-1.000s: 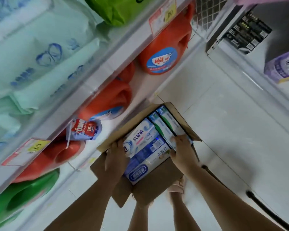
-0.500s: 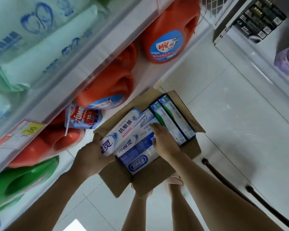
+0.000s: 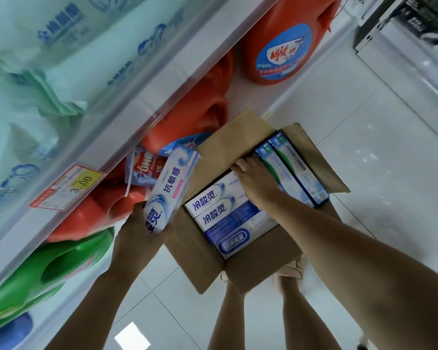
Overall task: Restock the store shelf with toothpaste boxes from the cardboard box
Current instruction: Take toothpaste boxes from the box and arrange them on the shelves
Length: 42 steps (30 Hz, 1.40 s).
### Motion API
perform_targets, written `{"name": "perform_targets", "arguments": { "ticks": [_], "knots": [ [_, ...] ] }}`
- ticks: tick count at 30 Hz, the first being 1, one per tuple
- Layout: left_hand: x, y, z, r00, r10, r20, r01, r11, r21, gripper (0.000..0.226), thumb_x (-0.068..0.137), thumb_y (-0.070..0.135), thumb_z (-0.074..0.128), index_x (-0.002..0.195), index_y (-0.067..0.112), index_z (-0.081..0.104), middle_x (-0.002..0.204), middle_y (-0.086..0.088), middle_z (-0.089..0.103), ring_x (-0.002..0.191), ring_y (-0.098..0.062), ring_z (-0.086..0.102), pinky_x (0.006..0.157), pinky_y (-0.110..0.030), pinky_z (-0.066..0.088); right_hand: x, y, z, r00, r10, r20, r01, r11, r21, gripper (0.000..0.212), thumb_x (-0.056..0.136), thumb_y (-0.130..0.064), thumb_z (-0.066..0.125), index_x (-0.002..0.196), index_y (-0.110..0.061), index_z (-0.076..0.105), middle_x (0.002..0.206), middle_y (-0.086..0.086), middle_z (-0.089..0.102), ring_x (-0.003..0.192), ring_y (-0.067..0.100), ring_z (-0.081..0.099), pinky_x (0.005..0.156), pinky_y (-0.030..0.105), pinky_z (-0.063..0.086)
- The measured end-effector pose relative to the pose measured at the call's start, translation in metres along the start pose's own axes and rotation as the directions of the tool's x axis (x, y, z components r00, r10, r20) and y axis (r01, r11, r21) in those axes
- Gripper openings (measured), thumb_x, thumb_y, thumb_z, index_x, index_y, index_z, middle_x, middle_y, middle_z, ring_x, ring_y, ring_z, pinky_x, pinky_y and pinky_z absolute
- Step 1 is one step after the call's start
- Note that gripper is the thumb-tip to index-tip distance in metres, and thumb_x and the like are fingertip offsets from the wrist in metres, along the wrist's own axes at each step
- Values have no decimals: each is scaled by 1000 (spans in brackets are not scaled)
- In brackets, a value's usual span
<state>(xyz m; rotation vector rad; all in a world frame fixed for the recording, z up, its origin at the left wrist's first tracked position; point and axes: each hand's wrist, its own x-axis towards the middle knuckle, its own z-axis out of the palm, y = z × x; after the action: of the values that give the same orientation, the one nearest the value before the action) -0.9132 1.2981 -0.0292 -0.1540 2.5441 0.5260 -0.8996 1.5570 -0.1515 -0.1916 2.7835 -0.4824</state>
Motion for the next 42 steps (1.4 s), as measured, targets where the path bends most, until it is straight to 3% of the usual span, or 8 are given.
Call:
{"name": "perform_targets", "arguments": {
  "ticks": [3, 8, 14, 19, 22, 28, 35, 42],
  "knots": [
    [-1, -1, 2, 1000, -8, 6, 8, 999, -35, 59, 67, 29, 82, 114, 16, 47, 95, 2, 60, 77, -17, 58, 68, -26, 44, 4, -1, -2, 1000, -9, 25, 11, 997, -71, 54, 51, 7, 78, 104, 1, 68, 103, 17, 64, 93, 37, 62, 99, 54, 44],
    [-5, -1, 7, 1000, 12, -14, -13, 994, -110, 56, 65, 24, 83, 111, 20, 51, 97, 6, 64, 84, -14, 64, 74, -30, 52, 9, -3, -7, 965, 86, 246, -57, 991, -124, 63, 80, -4, 62, 138, -3, 35, 132, 18, 47, 127, 33, 39, 117, 46, 12],
    [-8, 7, 2, 998, 53, -34, -56, 992, -112, 47, 66, 23, 84, 102, 18, 54, 88, 7, 63, 75, -7, 61, 65, -15, 45, 19, 5, -22, 942, 75, 328, 0, 974, -225, 61, 91, -11, 53, 145, -2, 26, 146, 16, 35, 136, 30, 28, 117, 39, 14],
    [-10, 11, -1, 997, 66, -32, -71, 979, -193, 41, 64, 33, 86, 93, 27, 57, 85, 20, 63, 74, 3, 63, 63, -4, 46, 28, 15, -26, 957, -23, 288, 104, 957, -271, 65, 52, -10, 88, 111, 1, 64, 101, 19, 67, 91, 32, 65, 82, 33, 51],
    [-8, 13, -2, 1000, -10, 19, 14, 966, -257, 46, 58, 64, 71, 81, 26, 60, 81, 14, 68, 74, -3, 65, 66, -18, 50, 24, 11, -37, 936, -44, 351, 147, 951, -272, 57, 82, 5, 57, 136, 2, 40, 135, 20, 48, 123, 33, 46, 101, 38, 35],
    [-14, 13, -3, 996, -66, 62, 80, 960, -267, 33, 81, 35, 72, 95, 9, 60, 82, 16, 61, 74, 3, 58, 58, -1, 40, 9, 11, -78, 941, -172, 291, 179, 984, 4, 49, 78, -7, 68, 123, -7, 50, 130, 8, 48, 120, 23, 42, 88, 31, 38],
    [-26, 21, -14, 981, -170, 88, 188, 950, -249, 28, 88, 41, 62, 87, 13, 57, 74, 3, 62, 68, -12, 60, 56, -18, 41, -16, -1, -117, 959, -120, 257, -71, 775, 629, 42, 71, -15, 80, 100, -23, 49, 97, -10, 53, 88, 9, 56, 60, 10, 38],
    [-24, 45, -39, 974, -168, 151, 194, 965, -178, 26, 89, 39, 61, 79, 15, 56, 70, 0, 64, 62, -14, 62, 54, -23, 42, -48, 1, -155, 975, -39, 217, -139, 657, 741, 41, 71, -25, 83, 99, -28, 53, 98, -8, 61, 89, 6, 61, 69, 26, 51]
  ]
}}
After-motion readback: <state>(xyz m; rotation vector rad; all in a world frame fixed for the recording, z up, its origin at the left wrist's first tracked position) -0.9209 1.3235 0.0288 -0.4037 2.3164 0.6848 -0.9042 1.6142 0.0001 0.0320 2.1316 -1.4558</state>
